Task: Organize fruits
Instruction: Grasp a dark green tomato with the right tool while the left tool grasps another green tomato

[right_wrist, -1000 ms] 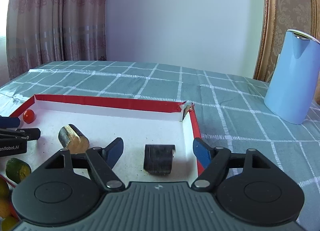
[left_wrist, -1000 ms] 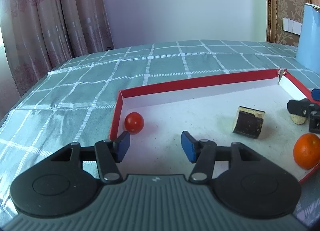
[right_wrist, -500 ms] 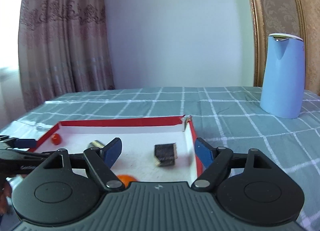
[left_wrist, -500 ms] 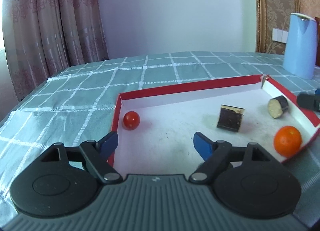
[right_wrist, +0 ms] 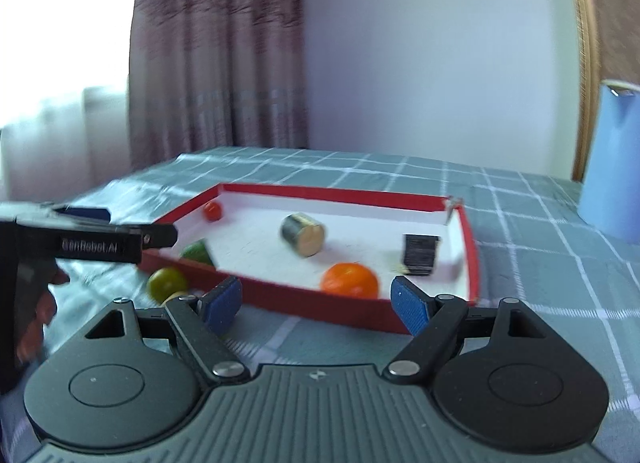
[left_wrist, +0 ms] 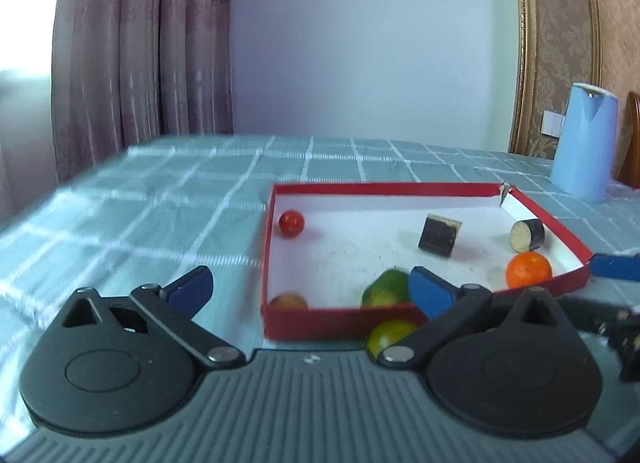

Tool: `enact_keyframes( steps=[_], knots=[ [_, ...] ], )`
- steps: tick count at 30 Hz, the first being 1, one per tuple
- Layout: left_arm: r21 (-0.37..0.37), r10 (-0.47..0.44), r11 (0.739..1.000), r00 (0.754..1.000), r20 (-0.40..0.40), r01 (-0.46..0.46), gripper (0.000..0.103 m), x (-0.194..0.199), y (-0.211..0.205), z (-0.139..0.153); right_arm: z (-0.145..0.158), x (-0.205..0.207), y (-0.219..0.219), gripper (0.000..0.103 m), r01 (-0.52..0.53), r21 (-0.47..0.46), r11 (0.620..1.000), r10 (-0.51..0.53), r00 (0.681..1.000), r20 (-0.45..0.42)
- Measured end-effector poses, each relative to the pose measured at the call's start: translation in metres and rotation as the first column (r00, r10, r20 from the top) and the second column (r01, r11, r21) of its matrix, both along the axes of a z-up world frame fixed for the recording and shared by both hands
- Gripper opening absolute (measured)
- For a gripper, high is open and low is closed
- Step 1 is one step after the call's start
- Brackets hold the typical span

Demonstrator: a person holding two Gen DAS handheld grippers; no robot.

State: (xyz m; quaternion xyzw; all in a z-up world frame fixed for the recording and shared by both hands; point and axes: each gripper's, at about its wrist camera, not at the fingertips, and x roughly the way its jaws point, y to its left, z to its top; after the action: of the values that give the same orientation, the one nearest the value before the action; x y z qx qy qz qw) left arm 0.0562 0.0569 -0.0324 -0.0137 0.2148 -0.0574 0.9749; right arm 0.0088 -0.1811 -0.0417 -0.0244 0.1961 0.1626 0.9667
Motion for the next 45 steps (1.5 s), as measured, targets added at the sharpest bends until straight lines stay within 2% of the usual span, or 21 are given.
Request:
enact_keyframes(
  steps=[2,5,10,12,14,19,23,29,32,35,39,41,43,44,45],
  knots=[
    [-0.055,0.004,0.998,1.000,-0.028,-0.006,0.103,-0.001,0.011,-0.002,0.000,-0.005,0.005,0.082,-0.033,-0.002,0.999,0.033,0.999,0.004],
    [-0.069,-0.001,0.998,0.998,-0.069,-0.004,0.103,-0.001,0.016,-0.007,0.000,-0.007,0.015,0.082,-0.088,-0.013,0.996,0.088,0.996,-0.012],
    [0.027,0.010,1.000,0.998,-0.058,-0.008,0.103,-0.005,0.003,-0.010,-0.004,-0.003,0.031,0.082,-0.147,-0.032,0.989,0.145,0.987,-0.064],
    [0.039,-0.001,0.999,0.998,-0.058,0.003,0.103,-0.007,0.001,-0.011,-0.005,-0.001,0.036,0.080,-0.148,-0.039,0.988,0.145,0.987,-0.070],
    [0.034,0.007,0.999,0.998,-0.060,-0.005,0.103,-0.006,0.003,-0.011,-0.007,0.004,0.040,0.068,-0.157,-0.051,0.986,0.151,0.984,-0.095],
    [-0.038,0.019,0.999,0.996,-0.082,-0.022,0.103,-0.004,0.016,-0.012,-0.014,0.014,0.046,0.052,-0.178,-0.068,0.982,0.164,0.971,-0.172],
    [-0.033,0.007,0.999,0.996,-0.088,-0.010,0.103,-0.003,0.014,-0.012,-0.016,0.015,0.046,0.033,-0.194,-0.055,0.979,0.180,0.965,-0.189],
    [0.001,-0.058,0.998,0.995,-0.084,0.058,0.103,-0.006,0.005,-0.013,-0.014,0.012,0.040,0.033,-0.140,-0.054,0.989,0.128,0.976,-0.178],
    [0.065,-0.108,0.991,0.988,-0.109,0.116,0.103,-0.004,-0.008,-0.015,-0.014,0.014,0.025,0.033,-0.091,-0.028,0.995,0.084,0.977,-0.194],
    [0.121,-0.101,0.986,0.990,-0.100,0.113,0.103,-0.004,-0.018,-0.016,-0.015,0.015,0.014,0.033,-0.069,0.001,0.998,0.068,0.976,-0.206],
    [0.102,-0.112,0.987,0.983,-0.142,0.127,0.103,0.005,-0.020,-0.018,-0.015,0.014,0.012,0.033,-0.070,0.008,0.998,0.070,0.976,-0.208],
    [0.124,-0.134,0.980,0.979,-0.152,0.154,0.103,0.005,-0.026,-0.019,-0.015,0.015,0.011,0.033,-0.067,0.023,0.998,0.070,0.975,-0.211],
    [0.156,-0.170,0.968,0.972,-0.160,0.195,0.099,0.003,-0.032,-0.022,-0.016,0.017,0.008,0.033,-0.058,0.041,0.997,0.066,0.973,-0.219],
    [0.177,-0.166,0.965,0.973,-0.163,0.194,0.092,0.003,-0.035,-0.023,-0.016,0.018,0.008,0.033,-0.055,0.046,0.997,0.064,0.973,-0.221],
    [0.191,-0.157,0.963,0.973,-0.169,0.189,0.091,0.004,-0.038,-0.024,-0.016,0.018,0.008,0.033,-0.055,0.049,0.997,0.064,0.973,-0.222]
  ],
)
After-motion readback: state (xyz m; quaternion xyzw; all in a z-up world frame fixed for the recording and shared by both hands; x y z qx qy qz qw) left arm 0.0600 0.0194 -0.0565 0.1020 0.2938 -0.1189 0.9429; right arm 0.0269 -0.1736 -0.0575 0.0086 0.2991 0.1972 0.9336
